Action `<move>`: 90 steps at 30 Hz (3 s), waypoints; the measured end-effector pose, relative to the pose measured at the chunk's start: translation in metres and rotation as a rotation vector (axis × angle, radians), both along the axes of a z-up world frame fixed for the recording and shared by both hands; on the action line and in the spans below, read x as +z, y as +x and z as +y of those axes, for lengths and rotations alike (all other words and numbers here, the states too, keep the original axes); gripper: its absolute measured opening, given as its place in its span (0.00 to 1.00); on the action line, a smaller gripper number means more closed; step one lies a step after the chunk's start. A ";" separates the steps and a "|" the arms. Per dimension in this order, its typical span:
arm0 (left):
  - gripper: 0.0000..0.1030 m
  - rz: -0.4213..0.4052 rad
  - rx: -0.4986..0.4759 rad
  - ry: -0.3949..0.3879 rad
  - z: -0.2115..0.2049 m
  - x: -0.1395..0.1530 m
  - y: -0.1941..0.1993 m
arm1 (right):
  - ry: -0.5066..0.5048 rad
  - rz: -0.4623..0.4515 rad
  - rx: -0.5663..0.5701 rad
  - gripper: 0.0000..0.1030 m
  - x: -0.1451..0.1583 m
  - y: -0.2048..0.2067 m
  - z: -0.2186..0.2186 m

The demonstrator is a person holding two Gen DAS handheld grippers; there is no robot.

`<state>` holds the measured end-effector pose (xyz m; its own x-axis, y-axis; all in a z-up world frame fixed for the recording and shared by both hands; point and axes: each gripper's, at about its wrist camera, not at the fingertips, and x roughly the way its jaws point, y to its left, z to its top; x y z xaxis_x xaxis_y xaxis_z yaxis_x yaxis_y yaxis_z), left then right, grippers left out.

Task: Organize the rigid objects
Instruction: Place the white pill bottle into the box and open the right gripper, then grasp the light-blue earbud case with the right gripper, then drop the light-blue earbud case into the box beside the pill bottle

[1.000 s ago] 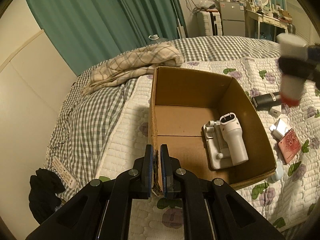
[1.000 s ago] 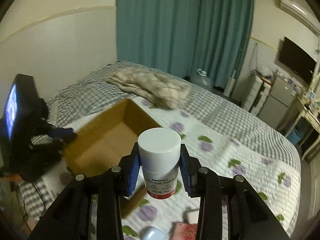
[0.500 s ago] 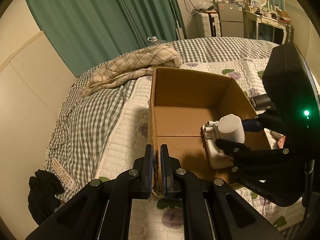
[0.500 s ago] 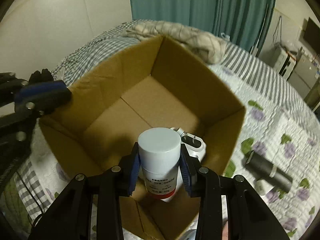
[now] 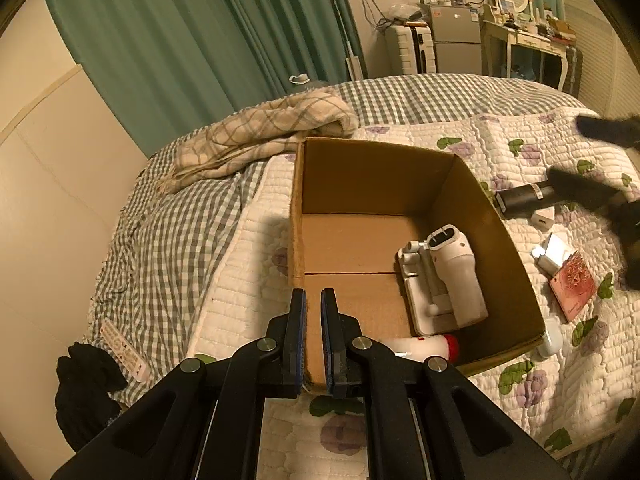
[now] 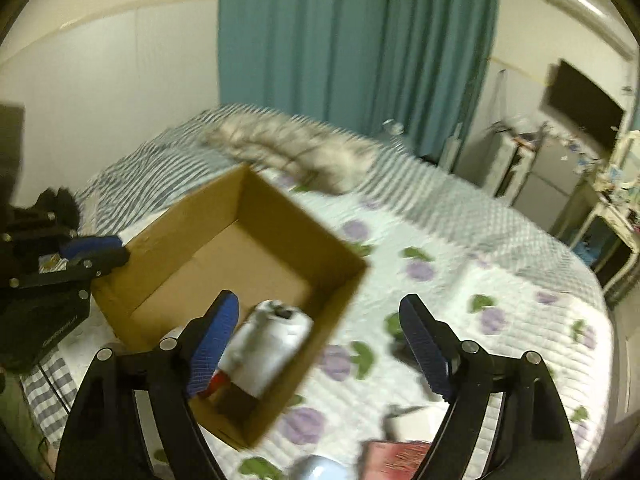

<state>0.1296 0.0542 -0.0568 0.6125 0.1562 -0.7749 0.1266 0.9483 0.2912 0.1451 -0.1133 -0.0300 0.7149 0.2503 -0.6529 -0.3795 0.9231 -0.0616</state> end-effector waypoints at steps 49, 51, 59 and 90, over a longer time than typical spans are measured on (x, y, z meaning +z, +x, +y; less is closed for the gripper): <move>0.06 0.029 0.009 0.020 0.007 -0.009 0.006 | -0.086 0.385 -0.049 0.58 -0.174 -0.041 -0.036; 0.06 0.030 0.008 0.011 0.008 -0.008 0.006 | -0.072 0.403 -0.044 0.51 -0.175 -0.040 -0.036; 0.06 0.028 -0.004 0.016 0.008 -0.009 0.006 | 0.067 0.311 -0.071 0.50 -0.132 -0.042 -0.054; 0.06 0.040 -0.019 0.043 0.003 -0.009 0.006 | 0.102 -0.026 -0.011 0.87 -0.010 -0.015 -0.029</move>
<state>0.1353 0.0568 -0.0660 0.5843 0.1785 -0.7917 0.1573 0.9321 0.3262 0.1304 -0.1419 -0.0401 0.7344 0.3062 -0.6058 -0.3684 0.9294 0.0232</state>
